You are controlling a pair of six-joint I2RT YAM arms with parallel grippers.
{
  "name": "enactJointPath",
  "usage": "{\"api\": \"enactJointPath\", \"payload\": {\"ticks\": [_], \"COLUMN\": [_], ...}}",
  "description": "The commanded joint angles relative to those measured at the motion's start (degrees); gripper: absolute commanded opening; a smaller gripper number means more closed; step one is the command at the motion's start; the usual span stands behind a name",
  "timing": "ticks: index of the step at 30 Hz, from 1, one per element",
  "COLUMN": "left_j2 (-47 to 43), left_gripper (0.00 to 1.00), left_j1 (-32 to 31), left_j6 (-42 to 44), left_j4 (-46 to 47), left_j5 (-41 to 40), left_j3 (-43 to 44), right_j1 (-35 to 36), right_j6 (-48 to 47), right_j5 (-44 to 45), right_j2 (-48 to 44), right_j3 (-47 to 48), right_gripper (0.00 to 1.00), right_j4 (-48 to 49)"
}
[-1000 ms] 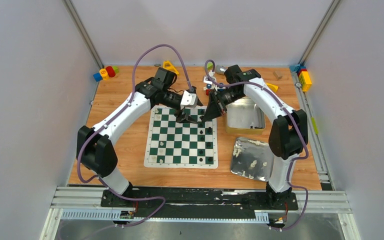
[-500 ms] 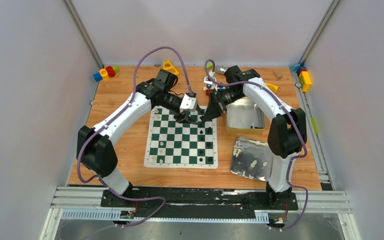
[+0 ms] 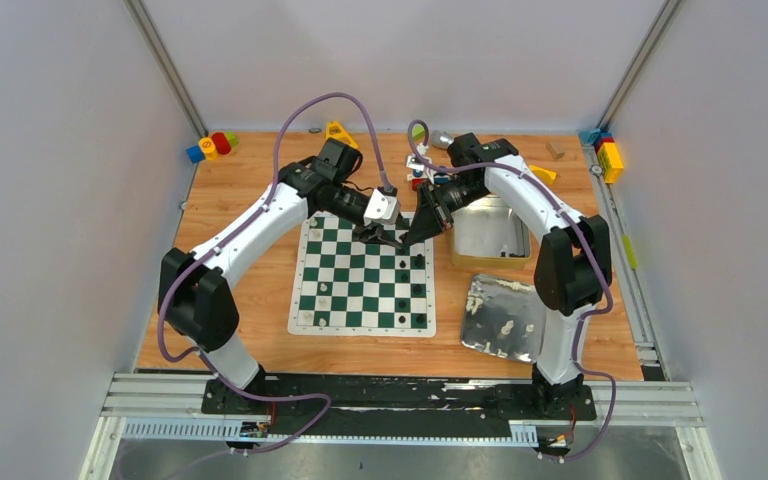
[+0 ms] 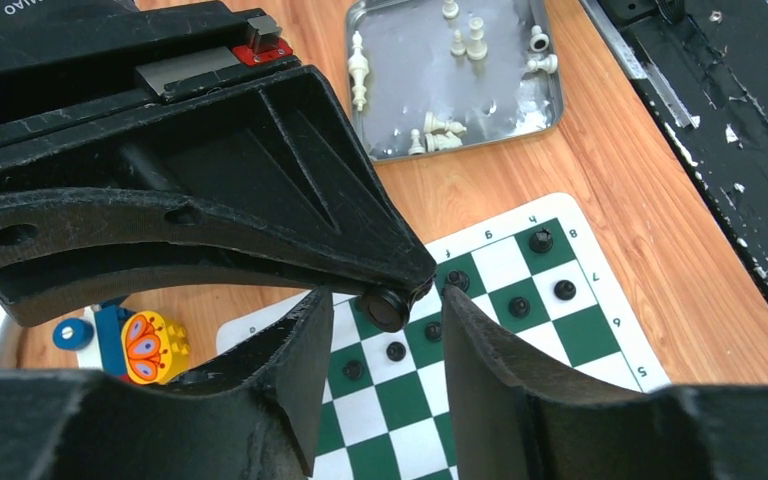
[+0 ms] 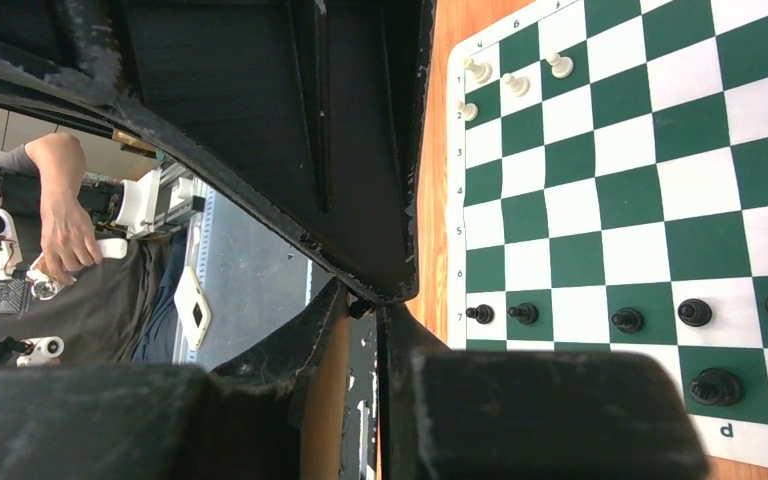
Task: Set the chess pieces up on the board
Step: Place the chess piece on the chessboard.
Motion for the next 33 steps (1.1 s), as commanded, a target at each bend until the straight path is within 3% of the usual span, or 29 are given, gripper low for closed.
{"api": "enactJointPath", "payload": {"ticks": [1, 12, 21, 27, 33], "left_j2": [0.4, 0.3, -0.2, -2.3, -4.1], "left_gripper": [0.5, 0.36, 0.15, 0.0, 0.0], "left_j1": [-0.6, -0.9, -1.0, -0.9, -0.9], "left_j6": [2.1, 3.5, 2.6, -5.0, -16.3], "left_j4": [-0.5, -2.0, -1.0, 7.3, 15.9], "left_j5": [1.8, 1.1, -0.6, -4.8, -11.5], "left_j3": [2.5, 1.7, 0.3, -3.1, -5.7], "right_j1": [0.5, 0.5, 0.3, -0.5, -1.2], "right_j6": [-2.5, -2.4, -1.6, 0.2, 1.3], "right_j5": [-2.6, -2.5, -2.1, -1.9, -1.6], "right_j2": [0.4, 0.8, 1.7, 2.4, 3.1], "right_j3": [2.5, 2.8, 3.9, 5.1, 5.5], "right_gripper": [0.03, 0.04, 0.06, 0.14, 0.3], "right_j4": [-0.3, -0.6, -0.9, -0.9, -0.8]}}
